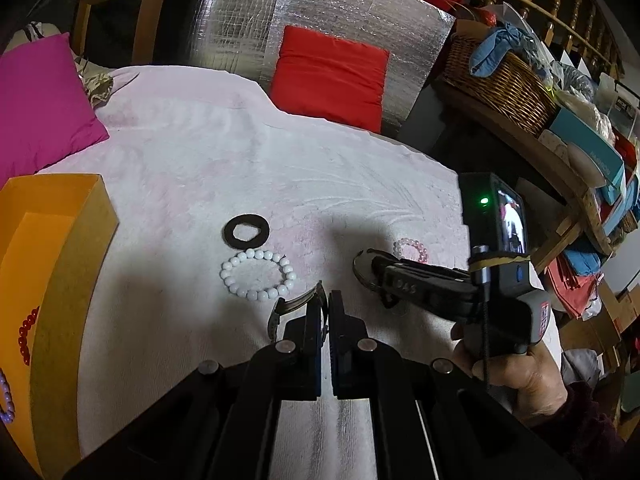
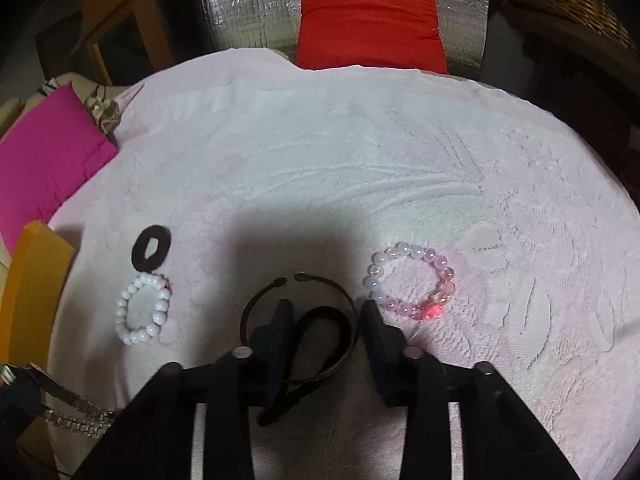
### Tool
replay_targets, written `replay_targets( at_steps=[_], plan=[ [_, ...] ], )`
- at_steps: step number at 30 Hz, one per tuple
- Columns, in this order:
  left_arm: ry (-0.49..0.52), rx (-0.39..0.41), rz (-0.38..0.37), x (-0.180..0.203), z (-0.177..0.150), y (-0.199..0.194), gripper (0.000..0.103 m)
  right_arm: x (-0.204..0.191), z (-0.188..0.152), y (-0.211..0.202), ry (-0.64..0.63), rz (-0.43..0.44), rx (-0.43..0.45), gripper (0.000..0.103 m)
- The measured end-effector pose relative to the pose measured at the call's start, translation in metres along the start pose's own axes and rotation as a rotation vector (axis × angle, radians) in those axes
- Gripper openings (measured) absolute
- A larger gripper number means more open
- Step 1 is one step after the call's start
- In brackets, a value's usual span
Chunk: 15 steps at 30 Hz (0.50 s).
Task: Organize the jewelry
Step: 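Grasp the silver bangle with the right tool and lift it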
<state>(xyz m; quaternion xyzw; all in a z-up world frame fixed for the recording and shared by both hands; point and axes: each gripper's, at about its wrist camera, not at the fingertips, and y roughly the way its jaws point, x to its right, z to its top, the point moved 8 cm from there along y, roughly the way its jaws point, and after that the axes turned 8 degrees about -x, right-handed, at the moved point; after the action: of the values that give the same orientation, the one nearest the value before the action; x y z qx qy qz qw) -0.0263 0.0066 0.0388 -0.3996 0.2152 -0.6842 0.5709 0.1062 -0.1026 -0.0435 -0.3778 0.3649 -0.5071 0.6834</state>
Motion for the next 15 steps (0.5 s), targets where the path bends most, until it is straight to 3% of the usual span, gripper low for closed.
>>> replay_targets(
  at_steps=[2, 6, 9, 12, 15],
  plan=[
    [-0.004, -0.003, -0.003, 0.0, -0.001, 0.0, 0.003, 0.004, 0.001, -0.004, 0.023, 0.058, -0.005, 0.03],
    [-0.012, 0.0, -0.01, 0.0, -0.003, -0.003, 0.003, 0.011, 0.007, -0.012, 0.121, 0.285, -0.035, 0.029],
    [-0.02, 0.001, -0.014, 0.0, -0.004, -0.004, 0.003, 0.025, 0.007, -0.019, 0.187, 0.392, -0.044, 0.029],
    [-0.024, 0.001, -0.017, 0.001, -0.005, -0.004, 0.003, 0.033, 0.001, -0.021, 0.227, 0.44, -0.075, 0.029],
    [-0.028, 0.002, -0.019, 0.002, -0.005, -0.004, 0.003, 0.038, 0.002, -0.026, 0.234, 0.4, -0.05, 0.034]
  ],
)
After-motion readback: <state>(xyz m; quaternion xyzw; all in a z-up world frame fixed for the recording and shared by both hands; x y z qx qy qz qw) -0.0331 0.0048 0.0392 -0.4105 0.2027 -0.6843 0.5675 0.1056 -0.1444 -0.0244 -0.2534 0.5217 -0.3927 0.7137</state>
